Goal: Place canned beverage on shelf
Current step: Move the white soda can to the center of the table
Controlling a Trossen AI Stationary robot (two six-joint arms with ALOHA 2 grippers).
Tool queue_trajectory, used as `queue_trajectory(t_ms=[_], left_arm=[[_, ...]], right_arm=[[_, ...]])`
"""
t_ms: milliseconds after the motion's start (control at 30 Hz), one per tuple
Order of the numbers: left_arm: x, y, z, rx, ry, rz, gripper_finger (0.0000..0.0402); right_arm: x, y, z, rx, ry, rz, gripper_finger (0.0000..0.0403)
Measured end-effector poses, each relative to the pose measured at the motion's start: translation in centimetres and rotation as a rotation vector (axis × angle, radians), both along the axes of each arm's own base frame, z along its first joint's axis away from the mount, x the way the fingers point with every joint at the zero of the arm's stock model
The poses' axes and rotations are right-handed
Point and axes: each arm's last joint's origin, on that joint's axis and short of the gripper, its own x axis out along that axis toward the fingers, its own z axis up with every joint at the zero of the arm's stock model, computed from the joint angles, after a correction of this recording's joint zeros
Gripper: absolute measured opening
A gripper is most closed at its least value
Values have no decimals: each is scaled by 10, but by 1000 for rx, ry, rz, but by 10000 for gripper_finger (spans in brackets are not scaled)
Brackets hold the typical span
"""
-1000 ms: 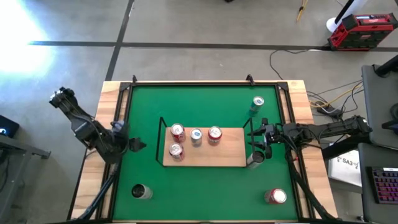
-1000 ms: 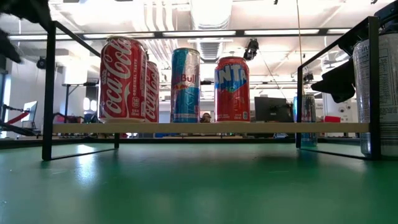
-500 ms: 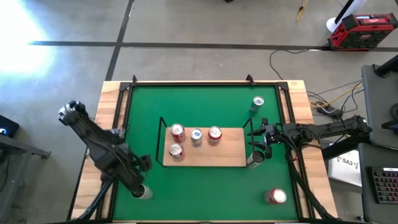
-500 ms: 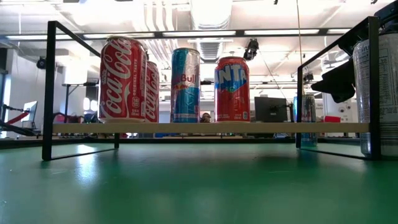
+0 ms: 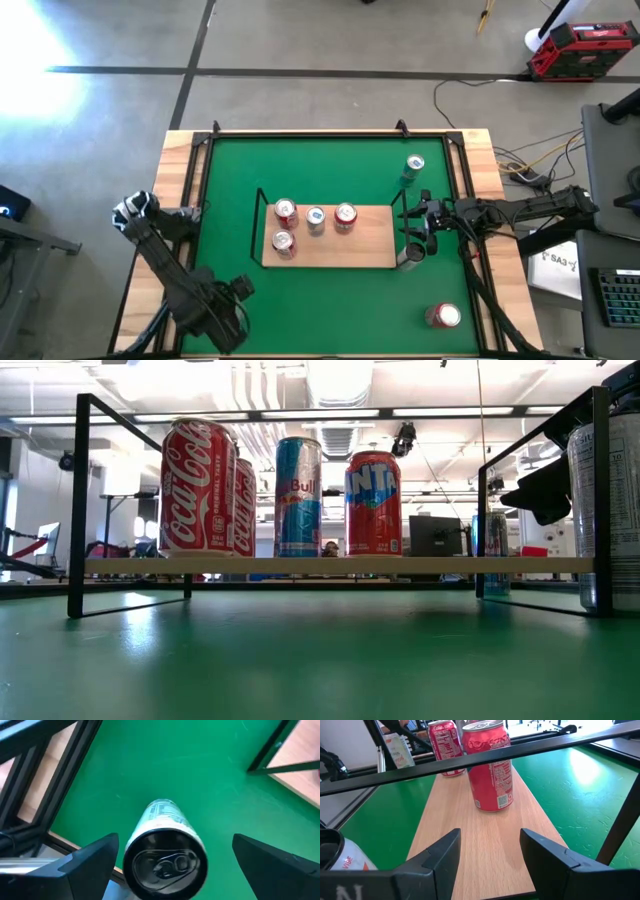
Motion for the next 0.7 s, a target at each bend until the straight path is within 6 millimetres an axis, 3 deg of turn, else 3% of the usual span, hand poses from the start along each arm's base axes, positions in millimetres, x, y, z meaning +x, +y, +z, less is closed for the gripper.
queue_trajectory(t_ms=[500,700], left_arm=[[10,-23,-31,11,24,135,370],[10,-24,-39,55,57,137,326]], right_arm=[[0,0,0,0,0,0,196],[0,0,0,0,0,0,196]])
